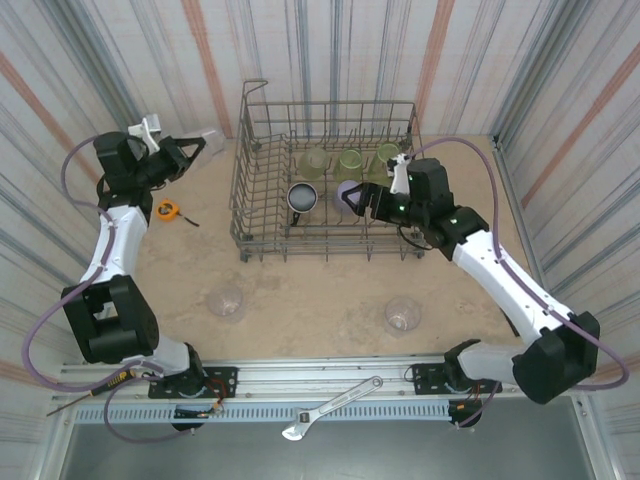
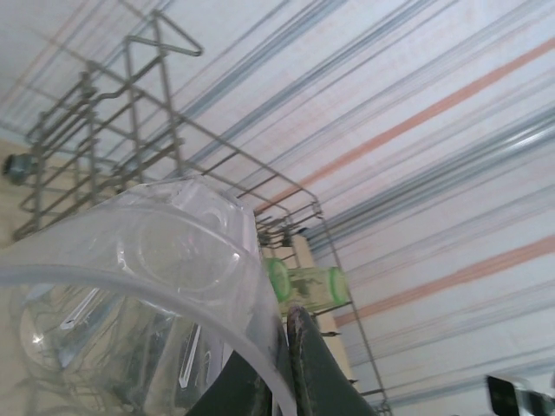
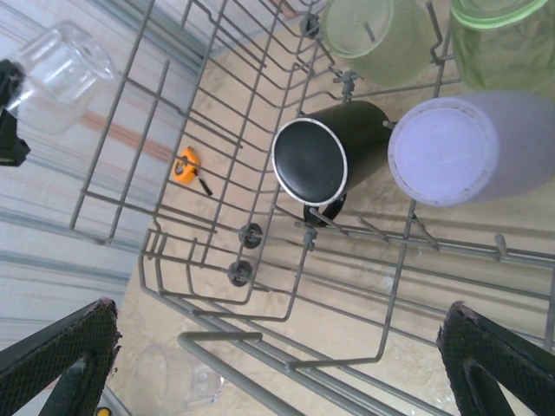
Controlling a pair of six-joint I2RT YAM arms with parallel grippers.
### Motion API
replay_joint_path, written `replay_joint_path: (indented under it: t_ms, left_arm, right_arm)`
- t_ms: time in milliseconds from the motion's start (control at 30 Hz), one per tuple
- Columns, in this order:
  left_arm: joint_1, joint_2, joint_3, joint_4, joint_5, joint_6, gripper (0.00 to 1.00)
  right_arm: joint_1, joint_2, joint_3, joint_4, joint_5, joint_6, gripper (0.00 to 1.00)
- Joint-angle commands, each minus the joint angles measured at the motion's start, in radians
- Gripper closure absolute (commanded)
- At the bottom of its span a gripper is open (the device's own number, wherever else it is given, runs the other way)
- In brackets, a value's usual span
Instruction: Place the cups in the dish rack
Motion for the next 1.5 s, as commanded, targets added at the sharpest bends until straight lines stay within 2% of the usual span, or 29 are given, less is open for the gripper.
replay_joint_path:
  t_ms: [0, 200, 400, 700, 933, 1267, 1467]
  left_arm:
    - [0.004, -0.016, -0.003, 0.189, 0.105, -0.105, 1.0]
    - [-0.012, 0.0, -0.017, 0.316, 0.141, -0.203, 1.0]
    - [-0.088, 0.021, -0.021, 0.361, 0.16, -0.229, 1.0]
    - [-0.179, 0.051, -0.015, 0.388, 0.182, -0.251, 1.0]
    - [-0.241, 0.079, -0.011, 0.417, 0.201, -0.274, 1.0]
    - [-0.298, 0.1, -0.012, 0.449, 0.217, -0.295, 1.0]
    - [-0.301, 0.108, -0.001, 0.449, 0.237, -0.303, 1.0]
  right_arm:
    - [0.014, 0.033, 0.052, 0.038, -0.003, 0.021, 0.01]
    - [0.022, 0.078, 0.074, 0.09, -0.044, 0.034, 0.01]
    - [0.022, 0.114, 0.077, 0.192, -0.105, 0.077, 0.01]
    - [0.023, 0.19, 0.105, 0.329, -0.197, 0.123, 0.01]
    - [0.022, 0.275, 0.126, 0.52, -0.273, 0.224, 0.01]
    - [0.04, 0.42, 0.226, 0.689, -0.364, 0.343, 0.01]
    - [0.045, 0.472, 0.248, 0.758, -0.396, 0.398, 0.0]
